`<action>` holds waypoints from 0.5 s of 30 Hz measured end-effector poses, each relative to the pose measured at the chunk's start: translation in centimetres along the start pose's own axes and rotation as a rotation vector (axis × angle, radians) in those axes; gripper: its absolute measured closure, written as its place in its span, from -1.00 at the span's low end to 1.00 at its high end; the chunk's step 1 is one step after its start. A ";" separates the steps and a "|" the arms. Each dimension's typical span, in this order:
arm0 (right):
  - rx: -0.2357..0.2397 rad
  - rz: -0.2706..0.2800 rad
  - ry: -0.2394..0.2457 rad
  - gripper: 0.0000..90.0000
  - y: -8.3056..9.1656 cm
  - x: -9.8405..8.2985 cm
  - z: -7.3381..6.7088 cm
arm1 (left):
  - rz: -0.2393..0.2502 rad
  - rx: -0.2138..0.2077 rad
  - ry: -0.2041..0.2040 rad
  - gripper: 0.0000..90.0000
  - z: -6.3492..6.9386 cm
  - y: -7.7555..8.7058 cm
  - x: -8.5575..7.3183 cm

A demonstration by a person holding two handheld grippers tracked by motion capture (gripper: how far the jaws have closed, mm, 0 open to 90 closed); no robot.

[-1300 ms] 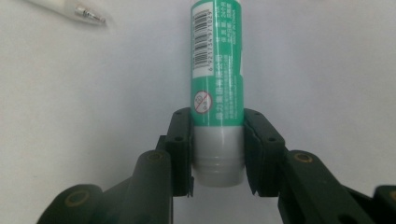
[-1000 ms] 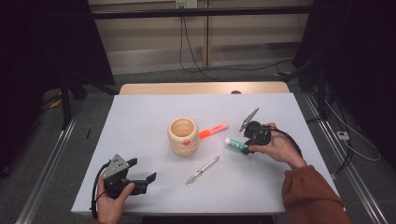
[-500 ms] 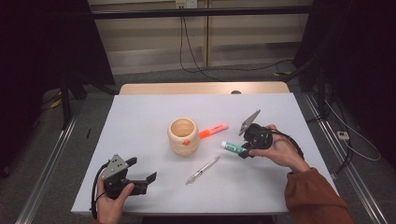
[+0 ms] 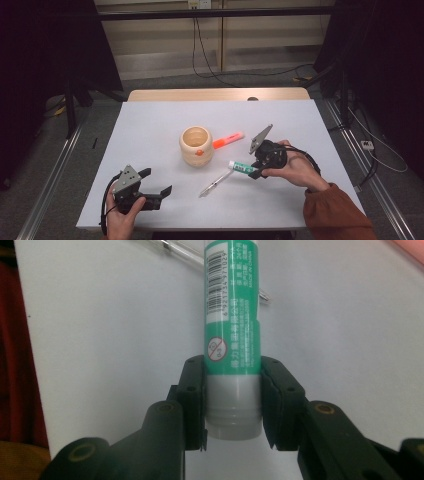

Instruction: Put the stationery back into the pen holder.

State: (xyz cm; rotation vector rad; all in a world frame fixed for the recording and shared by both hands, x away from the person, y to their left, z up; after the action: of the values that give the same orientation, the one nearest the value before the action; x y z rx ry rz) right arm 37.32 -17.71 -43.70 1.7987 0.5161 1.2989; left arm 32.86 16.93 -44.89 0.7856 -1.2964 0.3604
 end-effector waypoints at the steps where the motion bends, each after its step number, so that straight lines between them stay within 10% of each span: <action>1: 0.005 0.006 0.003 0.47 -0.1 0.1 -0.2 | -0.003 -0.003 -0.010 -0.83 0.1 -0.3 0.0; 15: 0.044 0.017 0.013 0.47 -0.9 1.3 -1.5 | -0.064 -0.134 -0.122 -0.85 3.0 -3.8 1.4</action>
State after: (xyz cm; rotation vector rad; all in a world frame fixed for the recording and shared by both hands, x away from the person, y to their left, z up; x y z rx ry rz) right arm 36.58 -15.68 -43.47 1.8358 0.5413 1.3205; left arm 33.55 11.97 -44.55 0.7425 -1.3904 0.1739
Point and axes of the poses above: each handheld gripper's, and its own axes: y roughly backward along the jaws, x roughly out of its top, z roughly to its right, the point moved 5 cm from there along -y, roughly forward along the jaws, and after that the axes turned 10 degrees about z, right-handed, at the moved point
